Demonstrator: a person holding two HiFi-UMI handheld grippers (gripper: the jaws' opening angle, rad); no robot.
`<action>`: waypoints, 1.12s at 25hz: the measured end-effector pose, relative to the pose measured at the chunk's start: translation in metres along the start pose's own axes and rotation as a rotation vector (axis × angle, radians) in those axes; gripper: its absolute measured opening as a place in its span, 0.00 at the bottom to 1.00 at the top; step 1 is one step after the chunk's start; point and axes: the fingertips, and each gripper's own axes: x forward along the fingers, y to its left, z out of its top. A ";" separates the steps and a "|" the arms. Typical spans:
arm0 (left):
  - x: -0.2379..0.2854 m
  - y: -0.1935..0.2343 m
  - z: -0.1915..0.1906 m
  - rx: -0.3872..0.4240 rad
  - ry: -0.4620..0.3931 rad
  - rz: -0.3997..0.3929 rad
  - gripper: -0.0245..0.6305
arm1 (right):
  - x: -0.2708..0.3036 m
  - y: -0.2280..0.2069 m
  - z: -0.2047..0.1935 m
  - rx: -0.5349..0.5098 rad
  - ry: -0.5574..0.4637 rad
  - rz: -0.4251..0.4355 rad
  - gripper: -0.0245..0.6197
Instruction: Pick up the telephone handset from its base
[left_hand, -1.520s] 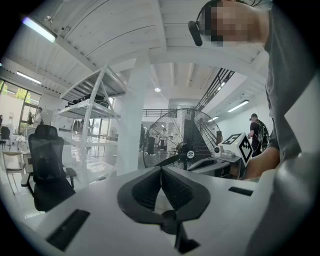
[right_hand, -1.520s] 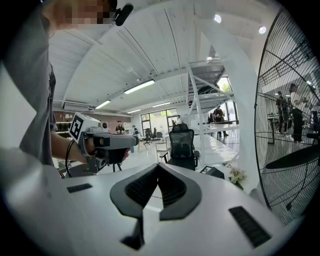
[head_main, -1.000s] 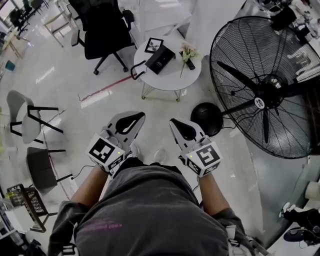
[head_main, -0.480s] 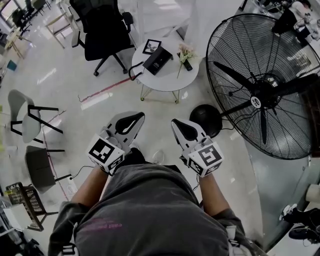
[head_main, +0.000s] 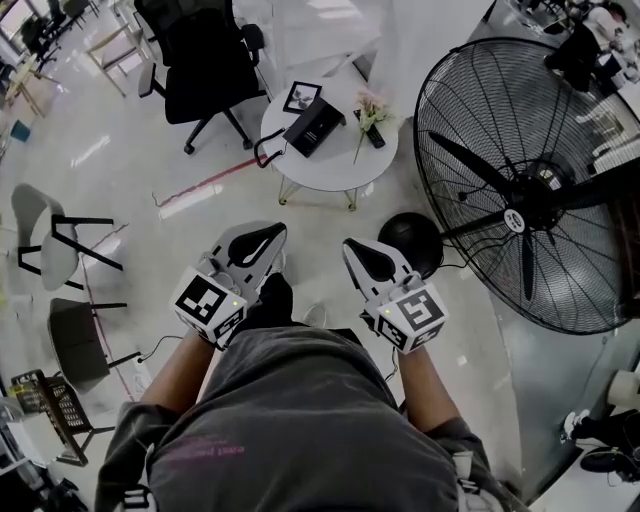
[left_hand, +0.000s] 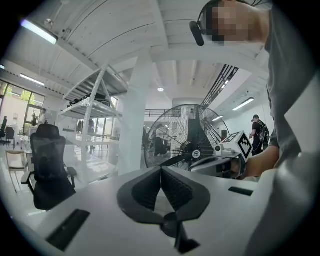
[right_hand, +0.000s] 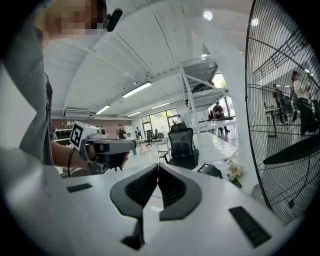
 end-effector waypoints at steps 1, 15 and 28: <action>0.003 0.007 0.000 -0.004 0.000 0.000 0.06 | 0.005 -0.004 0.001 -0.001 0.004 -0.001 0.07; 0.082 0.145 -0.005 -0.058 0.031 -0.063 0.06 | 0.126 -0.078 0.023 0.057 0.062 -0.063 0.07; 0.111 0.277 0.000 -0.052 0.058 -0.138 0.06 | 0.241 -0.118 0.057 0.079 0.091 -0.151 0.07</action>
